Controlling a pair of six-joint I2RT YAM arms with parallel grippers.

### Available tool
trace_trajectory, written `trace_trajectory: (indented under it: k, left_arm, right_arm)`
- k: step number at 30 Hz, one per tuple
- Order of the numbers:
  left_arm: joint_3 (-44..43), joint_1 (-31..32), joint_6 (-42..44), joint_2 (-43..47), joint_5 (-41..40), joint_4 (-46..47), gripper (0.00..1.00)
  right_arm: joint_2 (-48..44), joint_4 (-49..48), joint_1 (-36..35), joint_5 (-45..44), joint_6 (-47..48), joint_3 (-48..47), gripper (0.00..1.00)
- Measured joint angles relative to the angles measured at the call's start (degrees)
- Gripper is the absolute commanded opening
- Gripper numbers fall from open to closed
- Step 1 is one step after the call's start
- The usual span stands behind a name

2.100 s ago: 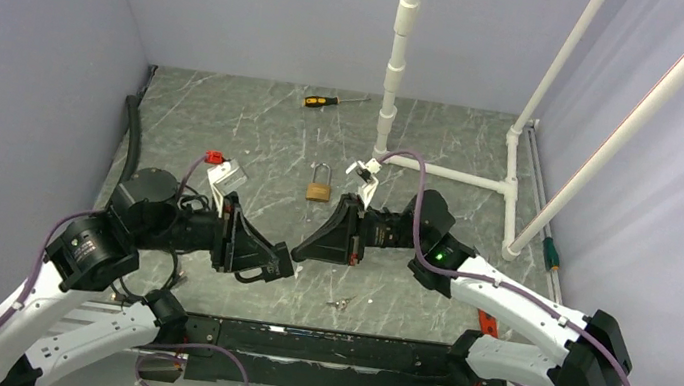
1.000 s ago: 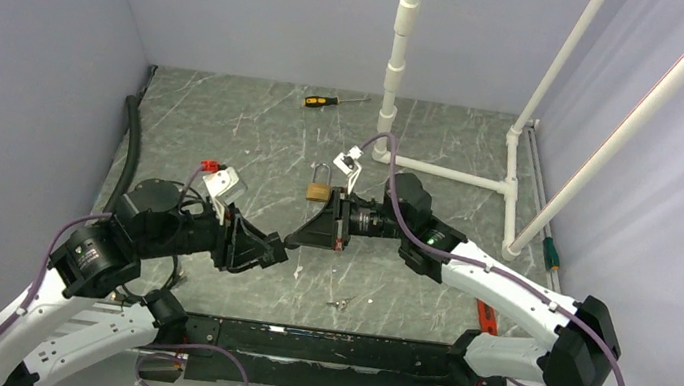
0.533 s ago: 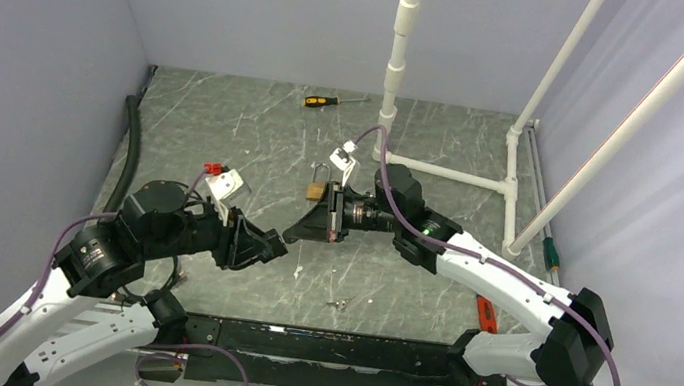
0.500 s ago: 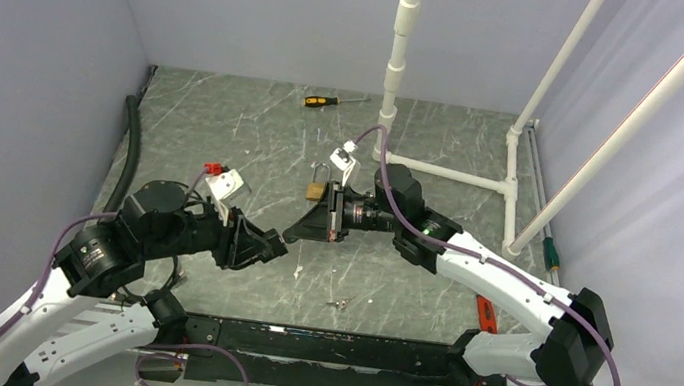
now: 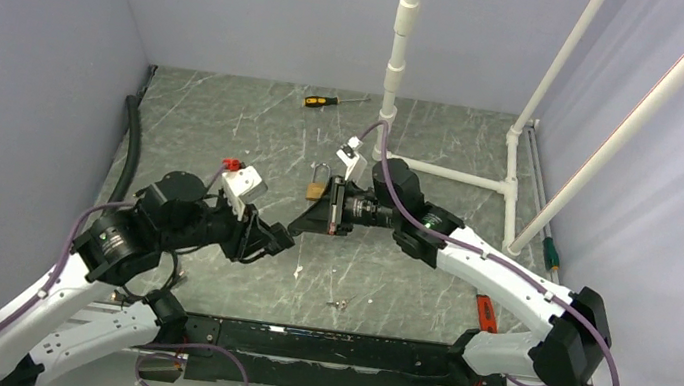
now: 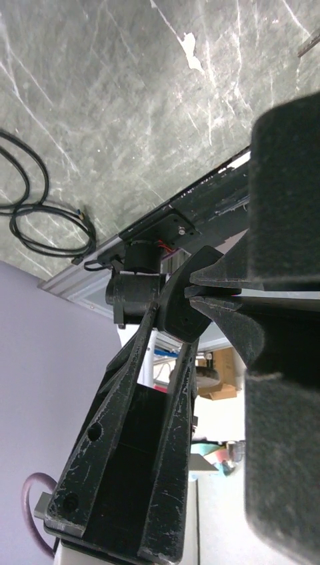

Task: Unlock with the key

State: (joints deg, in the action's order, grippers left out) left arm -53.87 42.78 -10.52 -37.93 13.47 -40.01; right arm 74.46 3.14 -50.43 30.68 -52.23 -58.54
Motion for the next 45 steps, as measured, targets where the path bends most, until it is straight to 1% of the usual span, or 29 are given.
trace_trajectory:
  k: [6, 7, 13, 14, 16, 18, 22, 25, 31, 35, 40, 44, 45]
  left_arm:
    - [-2.29, -0.02, 2.19, -4.96, -0.9, -0.11, 0.0]
    - [-2.8, -0.07, 2.58, -5.88, -0.94, -0.02, 0.0]
    - [-4.48, -0.11, 4.68, -10.43, -1.07, 2.21, 0.0]
    - [-4.79, -0.11, 4.94, -11.02, -0.9, 2.34, 0.0]
    - [-5.33, -0.11, 5.38, -12.11, -0.61, 2.69, 0.0]
    - [-5.4, -0.11, 5.42, -12.31, -0.48, 2.93, 0.0]
    - [-5.33, -0.17, 5.35, -11.63, -0.5, 2.93, 0.0]
    - [-3.98, -0.17, 4.92, -9.16, -0.39, 4.57, 0.0]
    - [-2.03, -0.17, 3.26, -4.39, 0.2, 6.69, 0.0]
    - [-1.95, -0.17, 2.78, -4.07, 0.46, 6.73, 0.0]
    - [-1.77, -0.57, 2.71, -4.74, 0.66, 6.64, 0.0]
    - [-1.75, -0.85, 2.71, -5.6, 0.68, 6.34, 0.0]
    - [-1.75, -0.87, 2.71, -6.1, 0.68, 6.32, 0.03]
  right_arm:
    - [0.42, 0.22, 2.36, 0.22, 0.42, -0.02, 0.0]
    - [0.48, 0.13, 2.89, 0.48, 0.61, -0.02, 0.03]
    - [0.57, -0.59, 6.14, 1.79, 2.86, -0.02, 0.3]
    - [0.55, -0.66, 6.4, 1.77, 3.28, -0.02, 0.38]
    - [0.39, -0.79, 6.88, 1.77, 4.7, -0.02, 0.56]
    - [-0.2, -0.94, 7.02, 1.99, 6.05, 0.04, 0.69]
    - [-3.23, -1.29, 7.08, 2.45, 10.03, 0.37, 0.85]
    - [-5.73, -2.29, 7.19, 2.64, 12.57, 1.27, 0.92]
    - [-7.93, -5.9, 7.34, 2.86, 17.25, 4.68, 0.96]
    - [-8.57, -8.98, 7.39, 2.86, 19.78, 8.79, 0.96]
    - [-10.12, -10.99, 7.41, 2.47, 22.82, 11.61, 0.96]
    - [-10.95, -9.42, 7.41, -3.82, 24.09, 11.61, 0.95]
    - [-10.97, -7.72, 7.39, -7.28, 24.02, 11.45, 0.95]
